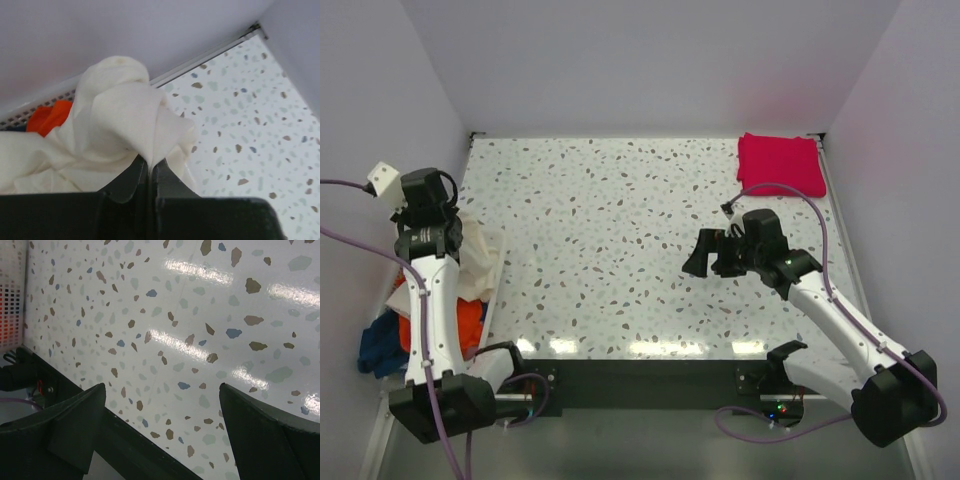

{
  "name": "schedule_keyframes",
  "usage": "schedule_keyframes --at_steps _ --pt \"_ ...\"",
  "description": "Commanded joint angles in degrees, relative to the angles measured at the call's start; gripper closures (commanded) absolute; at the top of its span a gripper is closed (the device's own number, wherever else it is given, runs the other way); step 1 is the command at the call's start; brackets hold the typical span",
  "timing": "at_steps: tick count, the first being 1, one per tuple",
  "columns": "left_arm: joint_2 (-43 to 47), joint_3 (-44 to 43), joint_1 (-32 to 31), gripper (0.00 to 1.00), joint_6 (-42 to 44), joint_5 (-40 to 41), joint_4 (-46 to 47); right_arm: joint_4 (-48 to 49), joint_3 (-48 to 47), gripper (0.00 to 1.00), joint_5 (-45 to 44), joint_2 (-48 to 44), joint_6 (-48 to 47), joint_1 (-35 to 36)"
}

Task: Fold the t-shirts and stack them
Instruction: Grab the tshirt from the pile, then move the tshirt to the center of the board

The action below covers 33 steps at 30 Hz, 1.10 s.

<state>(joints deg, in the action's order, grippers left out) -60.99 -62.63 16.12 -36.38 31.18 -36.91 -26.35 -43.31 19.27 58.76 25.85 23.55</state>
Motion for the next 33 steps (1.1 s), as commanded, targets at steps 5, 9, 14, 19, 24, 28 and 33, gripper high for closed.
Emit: schedule_keyframes --at_steps 5,9,14,19,24,28,33 --pt "4.74 -14.6 0.49 1.0 7.28 -16.13 7.45 2.35 0.24 0.01 2.88 -0.05 -0.97 -0.08" --pt "3.61 -19.8 0.4 1.0 7.29 -28.96 11.06 3.32 0.42 0.01 3.14 0.04 -0.8 -0.08" --pt "1.67 -25.78 0.23 1.0 5.97 -43.64 15.27 3.5 -0.02 0.01 3.41 0.21 -0.8 -0.08" --pt "0.79 -28.94 -3.28 1.0 3.95 -51.13 19.32 3.5 -0.11 0.01 2.88 -0.4 -0.88 -0.08" --pt "-2.02 -28.43 -15.67 1.0 4.48 -46.22 20.55 3.32 -0.98 0.01 2.36 -1.1 -0.8 -0.08" --pt "-3.08 -19.93 -27.35 1.0 3.69 -39.89 24.5 2.44 -1.51 0.01 0.34 -2.86 -0.88 -0.08" --pt "-8.61 -17.79 -41.68 1.0 3.42 -32.78 27.85 1.21 -1.87 0.01 -5.01 -5.23 -0.8 -0.17"
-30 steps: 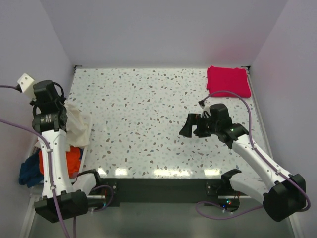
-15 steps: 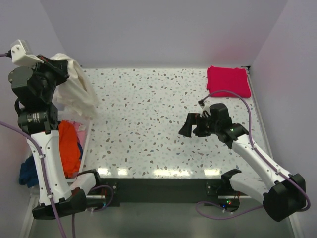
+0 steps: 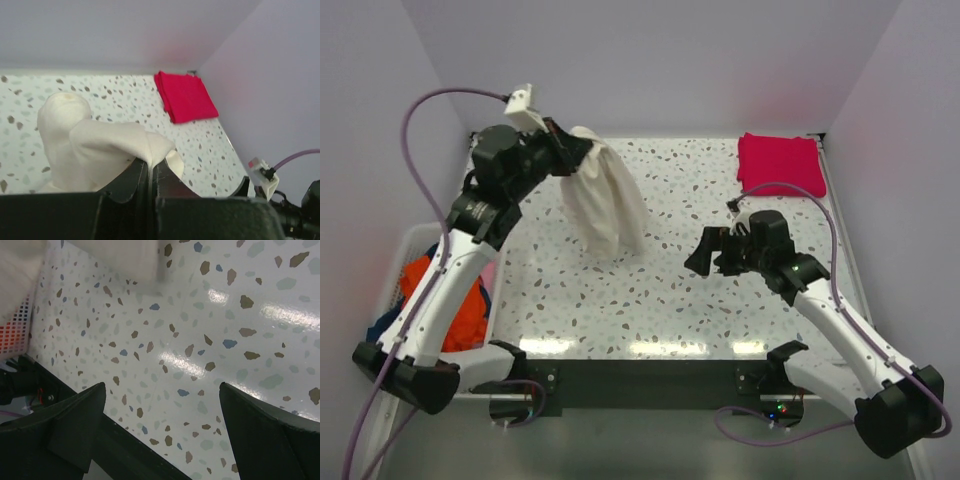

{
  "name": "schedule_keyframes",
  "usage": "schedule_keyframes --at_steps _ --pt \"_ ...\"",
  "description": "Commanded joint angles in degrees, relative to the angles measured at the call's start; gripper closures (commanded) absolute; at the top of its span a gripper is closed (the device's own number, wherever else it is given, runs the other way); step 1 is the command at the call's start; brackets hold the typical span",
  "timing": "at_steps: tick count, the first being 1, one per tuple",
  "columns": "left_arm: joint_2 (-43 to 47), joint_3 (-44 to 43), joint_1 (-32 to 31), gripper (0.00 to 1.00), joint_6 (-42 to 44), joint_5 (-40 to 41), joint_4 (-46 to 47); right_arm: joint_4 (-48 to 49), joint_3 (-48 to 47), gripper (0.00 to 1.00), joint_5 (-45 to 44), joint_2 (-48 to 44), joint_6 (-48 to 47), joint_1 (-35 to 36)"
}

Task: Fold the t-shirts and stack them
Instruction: Move the tshirt to the center of the board, then flatten the tshirt out

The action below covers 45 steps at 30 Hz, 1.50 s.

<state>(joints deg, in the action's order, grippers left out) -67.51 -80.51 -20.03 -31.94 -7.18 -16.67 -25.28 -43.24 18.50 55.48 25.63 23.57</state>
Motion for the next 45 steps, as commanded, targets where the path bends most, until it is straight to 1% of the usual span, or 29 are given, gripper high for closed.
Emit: schedule_keyframes --at_steps 1,2,3,4,5,6,7,8,9,11,12,14,16,17,18,19,20,21,22,23,24,26,27,29,31,33,35,40,45 --pt "-2.89 -0.08 -6.07 1.0 -1.71 6.21 7.35 0.14 -1.93 0.01 -4.79 -2.13 -0.14 -0.19" --pt "-4.29 -0.09 -5.98 1.0 -2.41 6.74 6.13 0.14 -1.93 0.01 -5.4 -2.13 -0.05 -0.19" --pt "-5.17 -1.13 -5.9 0.92 -2.68 9.96 4.81 0.23 -1.84 0.01 -6.1 -2.22 0.21 -0.11" --pt "-6.4 -1.92 -5.81 0.88 -2.6 11.56 1.76 0.66 -1.58 0.01 -7.15 -2.14 0.91 -0.11" --pt "-9.54 -2.8 -4.94 0.83 -2.51 12.44 0.16 1.89 -1.32 0.01 -7.77 -1.87 1.26 -0.11" --pt "-11.49 -4.46 -3.89 0.64 -2.6 11.24 -1.16 2.77 -0.71 0.02 -8.13 -1.17 1.7 -0.11" --pt "-15.51 -5.0 -1.0 0.54 -3.03 9.13 -2.57 3.47 -0.44 0.02 -8.39 -0.65 2.75 -0.11" --pt "-17.47 -5.62 0.5 0.48 -3.38 7.55 -3.28 4.79 -0.35 0.02 -8.39 -0.03 3.11 -0.11" --pt "-19.05 -6.06 1.83 0.41 -4.0 4.14 -4.24 5.58 -0.26 0.02 -8.66 0.85 4.16 -0.11" --pt "-20.21 -4.66 3.59 0.35 -4.0 3.31 -4.87 7.95 0.7 0.03 -7.78 2.61 5.13 -0.11" --pt "-19.51 -1.44 3.6 0.32 -3.57 4.44 -4.35 8.66 1.31 0.04 -7.78 3.13 5.57 -0.02" --pt "-15.67 2.88 3.68 0.31 -3.21 4.72 -2.24 10.94 3.5 0.04 -9.26 4.01 6.01 -0.11" --pt "-12.84 9.56 3.51 0.32 -2.86 5.86 -2.14 12.53 5.09 0.05 -10.15 4.98 6.89 -0.11" --pt "-9.96 12.28 3.16 0.32 -3.03 5.51 -1.53 14.36 6.4 0.06 -10.67 6.29 7.15 -0.11" --pt "-8.45 17.79 2.81 0.34 -3.04 4.81 -0.83 15.16 7.03 0.07 -11.64 7.26 7.85 -0.11" --pt "-6.95 20.37 2.37 0.35 -3.04 4.98 -0.22 16.21 7.64 0.08 -11.91 8.14 8.21 -0.11" --pt "-4.68 22.74 0.63 0.37 -3.3 5.59 -0.3 18.4 8.61 0.09 -12.0 10.06 8.65 -0.02" --pt "-3.61 27.03 -0.44 0.4 -3.47 6.29 -0.12 19.55 9.05 0.12 -12.08 11.04 9.17 -0.02" --pt "-1.86 29.16 -3.23 0.41 -4.17 6.74 0.23 20.7 9.49 0.13 -12.09 11.83 10.22 0.07" --pt "-1.14 31.1 -4.39 0.42 -4.7 7.09 -0.03 22.53 10.19 0.15 -12.09 12.88 10.84 0.07" --pt "-0.44 34.86 -5.27 0.44 -5.49 6.92 -0.03 23.42 10.46 0.16 -12.26 14.29 11.28 0.33" --pt "2.28 39.0 -7.65 0.45 -7.86 6.22 2.16 25.09 11.33 0.18 -13.22 15.35 12.51 0.6" --pt "3.16 42.68 -8.35 0.45 -9.26 5.43 3.12 25.01 11.77 0.19 -13.58 15.79 13.21 0.77" --pt "4.74 45.08 -10.19 0.45 -9.89 4.81 4.88 28.16 13.0 0.19 -14.63 16.23 14.01 0.86" --pt "5.19 46.67 -11.43 0.42 -10.07 4.89 5.32 29.4 13.62 0.19 -14.9 16.85 15.15 1.12" --pt "4.93 47.72 -11.96 0.39 -9.98 2.98 6.64 30.98 14.33 0.2 -15.95 17.37 16.29 1.3" --pt "3.61 47.99 -13.8 0.38 -10.33 2.0 8.84 32.13 14.59 0.2 -16.74 18.34 16.91 1.39" --pt "-0.95 47.81 -19.59 0.36 -12.7 5.94 10.68 33.63 14.59 0.22 -18.06 20.63 18.75 2.18" --pt "-6.4 47.03 -21.98 0.36 -14.02 11.82 12.62 34.42 14.42 0.26 -20.78 22.65 19.2 2.44"
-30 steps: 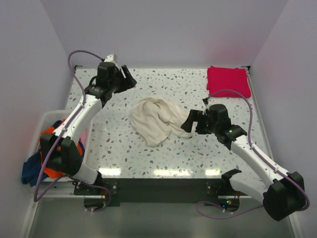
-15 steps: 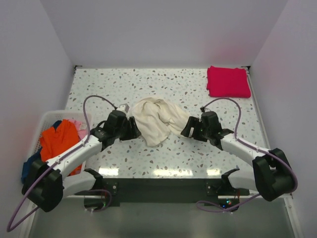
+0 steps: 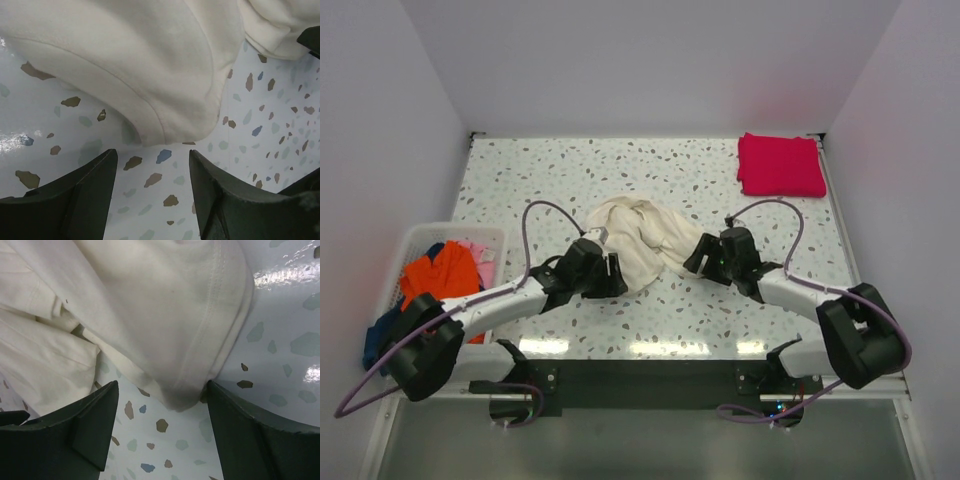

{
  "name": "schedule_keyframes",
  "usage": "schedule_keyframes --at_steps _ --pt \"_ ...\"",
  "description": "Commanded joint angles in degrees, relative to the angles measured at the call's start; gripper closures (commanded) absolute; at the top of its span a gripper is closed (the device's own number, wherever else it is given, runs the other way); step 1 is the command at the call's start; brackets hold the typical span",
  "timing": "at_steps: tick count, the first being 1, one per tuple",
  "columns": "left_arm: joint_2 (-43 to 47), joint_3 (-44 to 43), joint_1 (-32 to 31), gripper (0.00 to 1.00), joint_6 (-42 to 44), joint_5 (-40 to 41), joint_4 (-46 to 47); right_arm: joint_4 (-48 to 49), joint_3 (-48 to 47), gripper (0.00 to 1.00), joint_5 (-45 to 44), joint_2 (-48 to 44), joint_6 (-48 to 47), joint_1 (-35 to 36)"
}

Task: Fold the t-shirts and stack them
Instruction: Flatten the tshirt out

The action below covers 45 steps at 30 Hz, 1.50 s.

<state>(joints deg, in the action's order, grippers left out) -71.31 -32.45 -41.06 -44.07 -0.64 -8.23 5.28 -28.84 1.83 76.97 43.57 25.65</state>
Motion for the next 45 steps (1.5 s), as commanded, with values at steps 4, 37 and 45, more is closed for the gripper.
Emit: schedule_keyframes --at_steps 4,37,45 --pt "-7.25 -2.18 -2.01 0.36 -1.81 8.11 6.03 3.51 -1.3 0.34 -5.25 2.75 0.64 0.45" --pt "14.96 -44.72 6.87 1.0 14.98 32.8 -28.86 -37.44 -38.03 1.0 -23.35 -22.64 -18.34 -7.54" --pt "9.19 -47.18 11.51 1.0 17.62 32.22 -23.34 -37.98 -45.15 1.0 -24.86 -16.34 -20.98 -8.95"
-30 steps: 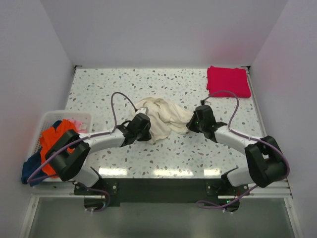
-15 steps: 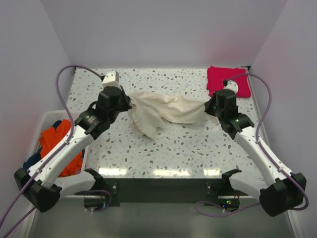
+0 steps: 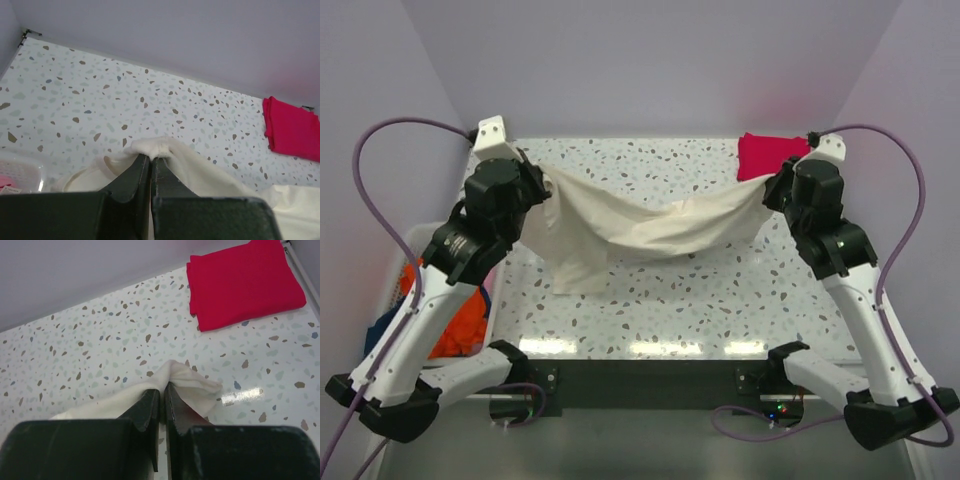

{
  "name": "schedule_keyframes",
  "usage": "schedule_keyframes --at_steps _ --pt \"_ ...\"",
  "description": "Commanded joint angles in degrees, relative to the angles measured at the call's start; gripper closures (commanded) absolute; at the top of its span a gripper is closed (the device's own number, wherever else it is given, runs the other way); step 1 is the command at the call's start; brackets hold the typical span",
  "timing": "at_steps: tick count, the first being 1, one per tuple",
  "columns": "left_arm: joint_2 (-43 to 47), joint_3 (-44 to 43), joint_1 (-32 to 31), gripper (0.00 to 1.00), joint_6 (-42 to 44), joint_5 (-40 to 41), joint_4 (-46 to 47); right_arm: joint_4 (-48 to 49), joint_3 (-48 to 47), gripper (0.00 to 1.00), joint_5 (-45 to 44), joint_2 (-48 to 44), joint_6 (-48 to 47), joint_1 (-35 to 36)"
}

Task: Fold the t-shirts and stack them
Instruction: Flatten the tshirt out

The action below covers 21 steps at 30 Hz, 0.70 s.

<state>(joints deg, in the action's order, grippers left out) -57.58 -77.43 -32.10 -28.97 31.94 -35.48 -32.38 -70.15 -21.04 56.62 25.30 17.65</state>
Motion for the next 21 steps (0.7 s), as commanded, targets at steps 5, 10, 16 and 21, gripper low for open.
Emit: schedule_keyframes --at_steps 5,10,16,21 --pt "-12.98 -8.94 12.56 1.0 2.96 -12.92 8.67 0.82 -12.01 1.0 2.04 15.24 -2.37 -5.33" --pt "-26.95 -29.81 21.89 1.0 3.83 -23.41 8.95 0.58 -25.34 1.0 12.13 23.79 0.53 -11.92" --pt "-36.46 -53.57 24.63 1.0 4.18 -29.48 4.03 -2.5 -39.86 1.0 17.08 28.72 2.65 -15.45" --pt "-31.13 -45.56 25.5 1.0 4.54 -28.96 3.92 -3.74 -36.32 1.0 19.1 28.02 1.77 -15.98"
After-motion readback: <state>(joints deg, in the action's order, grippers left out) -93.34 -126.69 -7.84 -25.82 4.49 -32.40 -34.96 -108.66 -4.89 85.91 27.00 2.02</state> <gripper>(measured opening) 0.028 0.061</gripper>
